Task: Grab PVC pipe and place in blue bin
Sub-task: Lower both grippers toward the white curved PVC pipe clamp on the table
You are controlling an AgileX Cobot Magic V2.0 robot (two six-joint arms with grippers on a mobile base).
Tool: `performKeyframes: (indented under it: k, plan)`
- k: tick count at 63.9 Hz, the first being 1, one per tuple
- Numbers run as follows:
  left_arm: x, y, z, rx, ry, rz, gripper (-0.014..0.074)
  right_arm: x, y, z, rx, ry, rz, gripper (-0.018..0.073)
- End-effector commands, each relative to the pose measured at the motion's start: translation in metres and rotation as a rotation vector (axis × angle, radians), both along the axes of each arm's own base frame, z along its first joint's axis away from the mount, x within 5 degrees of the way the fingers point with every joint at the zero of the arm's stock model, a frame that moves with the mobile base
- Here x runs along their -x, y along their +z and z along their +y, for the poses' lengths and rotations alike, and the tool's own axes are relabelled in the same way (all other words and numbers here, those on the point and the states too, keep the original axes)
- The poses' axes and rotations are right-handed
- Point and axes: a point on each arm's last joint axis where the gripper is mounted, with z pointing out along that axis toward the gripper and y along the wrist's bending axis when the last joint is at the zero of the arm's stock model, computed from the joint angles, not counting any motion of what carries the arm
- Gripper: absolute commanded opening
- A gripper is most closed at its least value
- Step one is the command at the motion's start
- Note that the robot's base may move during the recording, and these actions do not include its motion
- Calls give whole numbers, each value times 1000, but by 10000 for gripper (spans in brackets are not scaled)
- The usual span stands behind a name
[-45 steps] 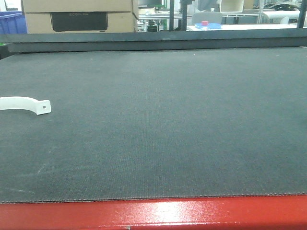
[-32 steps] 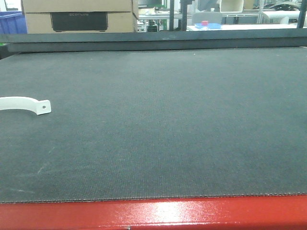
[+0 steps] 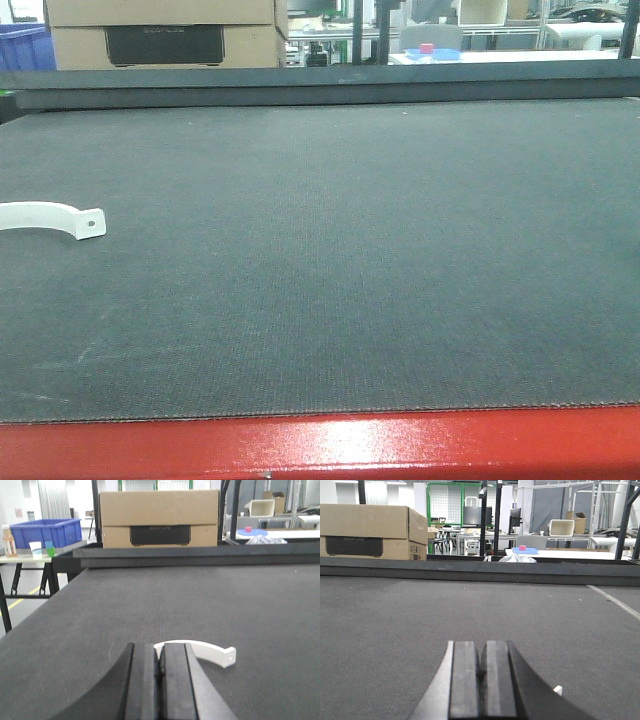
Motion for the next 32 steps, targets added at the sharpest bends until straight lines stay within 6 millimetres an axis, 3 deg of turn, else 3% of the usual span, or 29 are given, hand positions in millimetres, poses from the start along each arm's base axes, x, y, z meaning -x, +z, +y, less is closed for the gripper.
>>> performKeyframes:
  k: [1,8,12,22,32]
  plan:
    - [1,7,0,3,4,-75,-111,1,4,0,21,-8,-47,-168]
    - [2,10,1,60,2,-116,-111,1,5,-1,-45,-2,-50,-168]
    - [4,22,0,59,-1,-89,-111,3,18,0,-53,2,-68,-168]
    - [9,68,0,12,3,-87,-111,2,59,0,15,-2,-82,-168]
    - [-13,108,1,19,5,79,-111,-18,95,-3,-2,4,16,-168]
